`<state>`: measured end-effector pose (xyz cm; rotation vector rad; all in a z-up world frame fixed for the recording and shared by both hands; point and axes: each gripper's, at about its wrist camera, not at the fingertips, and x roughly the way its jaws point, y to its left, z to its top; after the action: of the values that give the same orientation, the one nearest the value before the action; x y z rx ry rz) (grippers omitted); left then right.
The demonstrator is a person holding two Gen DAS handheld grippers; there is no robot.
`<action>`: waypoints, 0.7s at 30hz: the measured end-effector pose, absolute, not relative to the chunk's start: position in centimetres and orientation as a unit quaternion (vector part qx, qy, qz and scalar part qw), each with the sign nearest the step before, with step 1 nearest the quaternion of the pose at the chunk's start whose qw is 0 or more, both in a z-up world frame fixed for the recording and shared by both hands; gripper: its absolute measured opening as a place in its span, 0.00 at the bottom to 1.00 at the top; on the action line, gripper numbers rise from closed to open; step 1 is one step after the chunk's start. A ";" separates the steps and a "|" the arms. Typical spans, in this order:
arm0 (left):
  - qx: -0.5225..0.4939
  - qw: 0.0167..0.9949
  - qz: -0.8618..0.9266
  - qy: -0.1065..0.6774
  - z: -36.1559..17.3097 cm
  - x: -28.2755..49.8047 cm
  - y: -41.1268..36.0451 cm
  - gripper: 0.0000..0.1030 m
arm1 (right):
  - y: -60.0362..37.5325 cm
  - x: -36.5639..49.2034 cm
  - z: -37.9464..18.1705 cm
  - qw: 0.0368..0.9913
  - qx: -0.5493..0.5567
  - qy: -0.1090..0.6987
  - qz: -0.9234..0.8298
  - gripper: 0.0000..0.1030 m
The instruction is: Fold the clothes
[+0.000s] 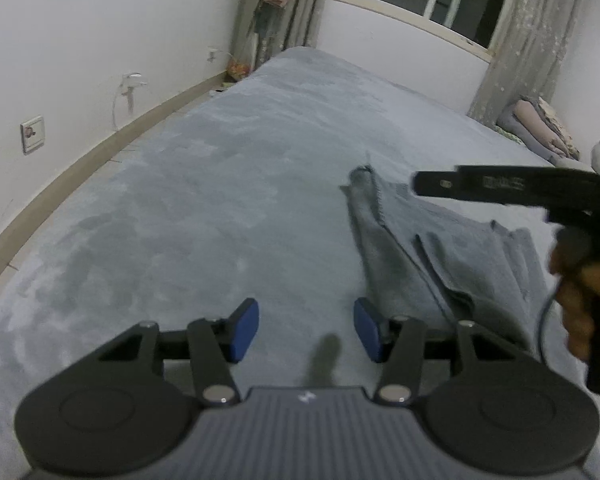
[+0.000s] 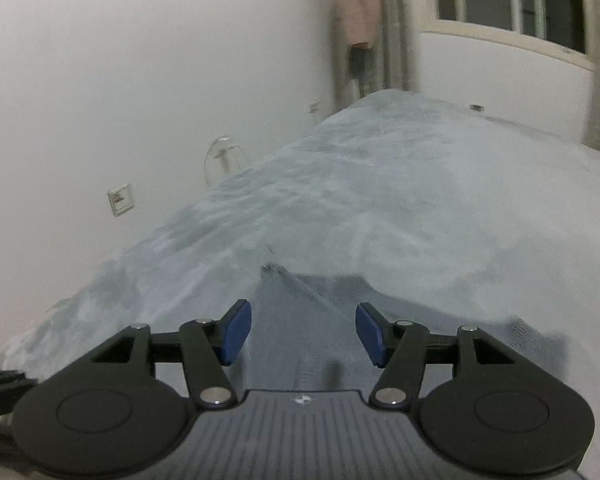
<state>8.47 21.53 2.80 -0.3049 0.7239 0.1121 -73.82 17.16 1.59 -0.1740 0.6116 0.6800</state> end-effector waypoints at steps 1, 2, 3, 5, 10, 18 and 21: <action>-0.152 0.922 0.057 0.352 2.8 8.5 21.9 0.49 | 18.2 -73.6 1.3 0.893 -0.095 0.289 0.332 0.41; -0.157 0.921 0.059 0.353 2.7 8.6 22.2 0.49 | 19.2 -73.3 1.1 0.892 -0.105 0.283 0.337 0.37; -0.159 0.920 0.060 0.353 2.7 8.6 22.4 0.49 | 20.2 -73.0 0.8 0.890 -0.116 0.278 0.342 0.35; -0.157 0.920 0.064 0.353 2.6 8.6 22.7 0.49 | 21.7 -72.2 -0.2 0.891 -0.143 0.276 0.332 0.35; -0.160 0.919 0.067 0.354 2.6 8.7 23.0 0.49 | 22.6 -71.2 -2.6 0.889 -0.172 0.293 0.308 0.06; -0.150 0.921 0.072 0.353 2.6 8.8 22.6 0.50 | 18.7 -71.1 -1.4 0.910 -0.030 0.272 0.311 0.06; -0.147 0.921 0.073 0.354 2.5 8.8 22.6 0.50 | 19.0 -70.2 -3.6 0.907 -0.032 0.310 0.282 0.06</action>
<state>8.79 22.60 2.46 -0.3024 0.7270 0.1495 -70.19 18.98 -3.64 -0.0655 0.6395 0.5826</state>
